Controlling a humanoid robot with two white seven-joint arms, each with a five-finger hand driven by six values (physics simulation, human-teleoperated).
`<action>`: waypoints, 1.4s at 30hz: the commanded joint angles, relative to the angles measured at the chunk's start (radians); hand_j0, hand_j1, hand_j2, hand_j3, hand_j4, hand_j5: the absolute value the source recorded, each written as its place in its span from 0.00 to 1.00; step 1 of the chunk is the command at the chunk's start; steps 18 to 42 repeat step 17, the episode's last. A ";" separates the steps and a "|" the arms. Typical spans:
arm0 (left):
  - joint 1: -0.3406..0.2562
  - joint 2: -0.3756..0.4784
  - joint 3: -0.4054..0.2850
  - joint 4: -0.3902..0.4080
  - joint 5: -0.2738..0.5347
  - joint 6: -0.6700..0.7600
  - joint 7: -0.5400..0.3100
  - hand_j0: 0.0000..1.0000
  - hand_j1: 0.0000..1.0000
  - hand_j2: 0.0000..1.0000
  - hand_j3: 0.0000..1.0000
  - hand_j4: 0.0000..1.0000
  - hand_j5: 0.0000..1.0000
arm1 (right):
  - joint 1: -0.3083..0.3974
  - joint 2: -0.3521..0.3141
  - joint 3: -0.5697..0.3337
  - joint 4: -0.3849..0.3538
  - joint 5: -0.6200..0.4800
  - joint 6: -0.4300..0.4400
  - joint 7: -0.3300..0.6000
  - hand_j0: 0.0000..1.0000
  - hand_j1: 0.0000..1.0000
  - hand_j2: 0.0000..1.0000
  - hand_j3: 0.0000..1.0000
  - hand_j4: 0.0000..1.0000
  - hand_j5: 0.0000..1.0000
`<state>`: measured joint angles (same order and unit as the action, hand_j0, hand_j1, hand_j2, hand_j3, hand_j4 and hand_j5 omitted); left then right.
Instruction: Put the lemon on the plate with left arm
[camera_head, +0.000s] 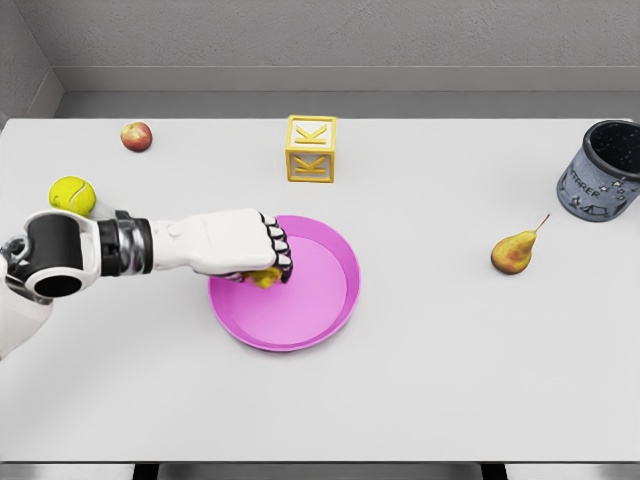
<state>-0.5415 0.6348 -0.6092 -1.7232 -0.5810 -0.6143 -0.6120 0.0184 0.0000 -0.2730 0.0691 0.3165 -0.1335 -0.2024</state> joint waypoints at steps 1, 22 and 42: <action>-0.002 -0.010 -0.015 -0.002 0.026 0.003 0.001 1.00 1.00 1.00 1.00 1.00 1.00 | 0.000 0.000 0.000 0.000 0.000 0.000 0.000 1.00 1.00 1.00 1.00 1.00 1.00; 0.028 0.137 0.315 0.320 0.240 0.003 0.001 1.00 1.00 1.00 1.00 1.00 1.00 | 0.000 0.000 0.000 0.000 0.000 0.000 0.000 1.00 1.00 1.00 1.00 1.00 1.00; 0.028 0.137 0.315 0.320 0.240 0.003 0.001 1.00 1.00 1.00 1.00 1.00 1.00 | 0.000 0.000 0.000 0.000 0.000 0.000 0.000 1.00 1.00 1.00 1.00 1.00 1.00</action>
